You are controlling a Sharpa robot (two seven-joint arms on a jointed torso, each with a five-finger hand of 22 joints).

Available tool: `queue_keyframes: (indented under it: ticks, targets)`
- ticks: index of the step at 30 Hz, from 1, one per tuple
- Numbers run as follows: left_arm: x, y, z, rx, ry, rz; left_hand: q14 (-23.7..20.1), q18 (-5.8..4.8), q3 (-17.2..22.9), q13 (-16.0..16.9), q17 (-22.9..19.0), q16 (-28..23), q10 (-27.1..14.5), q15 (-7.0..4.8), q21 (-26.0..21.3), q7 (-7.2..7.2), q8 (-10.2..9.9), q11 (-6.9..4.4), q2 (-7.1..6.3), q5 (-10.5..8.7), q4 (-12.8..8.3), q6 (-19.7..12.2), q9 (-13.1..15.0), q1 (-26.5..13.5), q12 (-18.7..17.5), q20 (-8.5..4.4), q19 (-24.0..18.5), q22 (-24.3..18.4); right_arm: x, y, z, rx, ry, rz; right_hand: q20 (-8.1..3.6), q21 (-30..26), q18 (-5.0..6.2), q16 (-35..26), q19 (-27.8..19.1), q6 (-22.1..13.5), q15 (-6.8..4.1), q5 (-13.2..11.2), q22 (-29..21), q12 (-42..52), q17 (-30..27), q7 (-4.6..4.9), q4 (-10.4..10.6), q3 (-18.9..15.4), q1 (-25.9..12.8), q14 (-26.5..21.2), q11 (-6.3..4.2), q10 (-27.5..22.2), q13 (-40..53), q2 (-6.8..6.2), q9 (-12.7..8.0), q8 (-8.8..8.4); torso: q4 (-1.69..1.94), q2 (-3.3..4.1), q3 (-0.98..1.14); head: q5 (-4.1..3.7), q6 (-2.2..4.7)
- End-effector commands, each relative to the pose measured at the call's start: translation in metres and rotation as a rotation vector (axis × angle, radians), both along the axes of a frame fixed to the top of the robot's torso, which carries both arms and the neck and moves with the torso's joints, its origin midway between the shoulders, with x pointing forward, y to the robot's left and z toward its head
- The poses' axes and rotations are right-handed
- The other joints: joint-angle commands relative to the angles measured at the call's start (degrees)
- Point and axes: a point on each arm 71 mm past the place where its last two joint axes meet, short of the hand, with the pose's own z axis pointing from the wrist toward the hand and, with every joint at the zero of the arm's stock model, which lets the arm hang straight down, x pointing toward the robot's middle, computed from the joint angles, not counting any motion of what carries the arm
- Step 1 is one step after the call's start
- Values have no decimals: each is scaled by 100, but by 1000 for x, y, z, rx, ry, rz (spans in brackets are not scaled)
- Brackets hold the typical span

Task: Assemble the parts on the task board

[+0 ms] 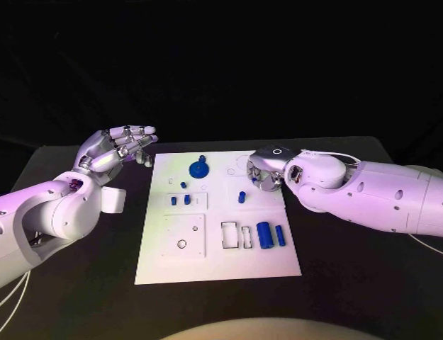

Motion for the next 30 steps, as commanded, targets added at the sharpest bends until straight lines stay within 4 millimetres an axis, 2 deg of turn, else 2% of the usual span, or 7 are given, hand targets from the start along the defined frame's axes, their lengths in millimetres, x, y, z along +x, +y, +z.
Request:
queue_keyframes:
  ticks: [1,9,20,30]
  targets:
    - [0,-2,0,-6,8,-9,-8,86,-35,8,-8,24,-42,-32,-31,-6,35,2,30,10,-16,14,7,-5,42,-26,22,-9,-5,-1,-16,-76,40,-5,-44,46,-97,37,4,69,-41,-17,25,-13,4,-6,-14,57,27,261,-3,48,13,111,28,44,-2,-5,-3,10,-6]
    - [0,-1,0,-1,14,-6,-16,85,-37,10,-10,24,-62,-31,-35,-4,40,5,32,11,-28,15,8,6,49,-27,22,-11,-7,2,-11,-43,-16,6,-70,151,-117,85,41,112,-62,-66,135,-21,52,-22,-63,137,90,272,-26,112,50,217,104,103,1,-9,-4,7,-1]
    - [1,-1,-1,5,22,-2,-32,84,-41,11,-15,24,-104,-27,-41,2,48,13,38,15,-46,17,9,20,59,-27,21,-15,-10,2,-2,22,-85,21,-73,170,-120,91,41,95,-60,-118,159,-47,44,-15,-90,166,95,270,-20,104,56,212,128,107,1,-10,-9,17,35]
    - [2,-1,-2,8,29,-3,-55,82,-55,11,-21,23,-166,-16,-50,12,51,27,34,17,-60,1,8,19,70,-23,16,-21,-14,-1,12,75,-133,27,-70,198,-125,120,38,92,-58,-292,202,-75,63,-22,-88,178,55,272,-23,128,78,205,183,132,-4,-20,-8,19,57]
